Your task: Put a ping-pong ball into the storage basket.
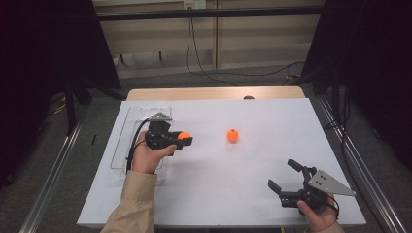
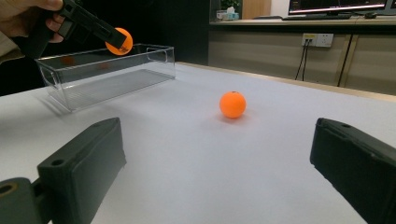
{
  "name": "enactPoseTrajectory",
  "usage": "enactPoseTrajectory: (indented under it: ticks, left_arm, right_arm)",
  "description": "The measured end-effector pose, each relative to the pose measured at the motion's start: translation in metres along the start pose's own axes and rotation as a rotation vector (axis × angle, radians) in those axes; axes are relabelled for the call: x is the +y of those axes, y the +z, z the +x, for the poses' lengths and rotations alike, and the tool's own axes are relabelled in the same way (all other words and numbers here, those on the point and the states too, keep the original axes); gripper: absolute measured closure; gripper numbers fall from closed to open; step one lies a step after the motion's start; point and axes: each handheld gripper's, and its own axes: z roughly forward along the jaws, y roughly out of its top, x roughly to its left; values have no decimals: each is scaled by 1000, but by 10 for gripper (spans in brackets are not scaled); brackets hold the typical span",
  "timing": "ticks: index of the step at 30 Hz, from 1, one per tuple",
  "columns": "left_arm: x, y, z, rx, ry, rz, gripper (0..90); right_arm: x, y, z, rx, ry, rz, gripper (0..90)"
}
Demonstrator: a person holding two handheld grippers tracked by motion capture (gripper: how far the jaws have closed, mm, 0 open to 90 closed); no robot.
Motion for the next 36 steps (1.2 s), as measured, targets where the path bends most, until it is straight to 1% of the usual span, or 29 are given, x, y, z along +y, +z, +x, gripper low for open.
enactPoseTrajectory:
  ticks: [4,8,10,12,13,15,22,23,27,28,33,36]
  left_arm:
    - [0,-1,1,-1,-4,-2,510]
    - [0,-3,2,2,0,0,510]
    - [0,-3,2,4,-5,-2,510]
    - [0,-4,3,4,0,0,510]
    - [0,-4,3,3,-6,-4,510]
    - [0,-4,4,5,-1,-1,510]
    - [0,-8,7,5,-11,-7,510]
    - [0,-9,7,9,-15,-8,510]
    - [0,-12,9,20,-11,-8,510]
    - [0,-12,10,20,-6,-8,510]
    - [0,-14,10,20,-15,-12,510]
    - [0,-14,11,25,-11,-13,510]
  right_arm:
    - [0,0,0,-1,-1,-2,23]
    - [0,0,0,0,0,0,23]
    - [0,0,0,0,-2,-1,23]
    - [0,0,0,0,-1,-1,23]
    - [0,0,0,-1,-1,-2,23]
    - [0,0,0,0,-1,-1,23]
    - [0,0,0,1,0,-1,23]
    - [0,0,0,2,0,-1,23]
    - [0,0,0,1,-1,-1,23]
    - [0,0,0,1,-1,-1,23]
    - [0,0,0,1,-1,-1,23]
    - [0,0,0,0,-1,-1,23]
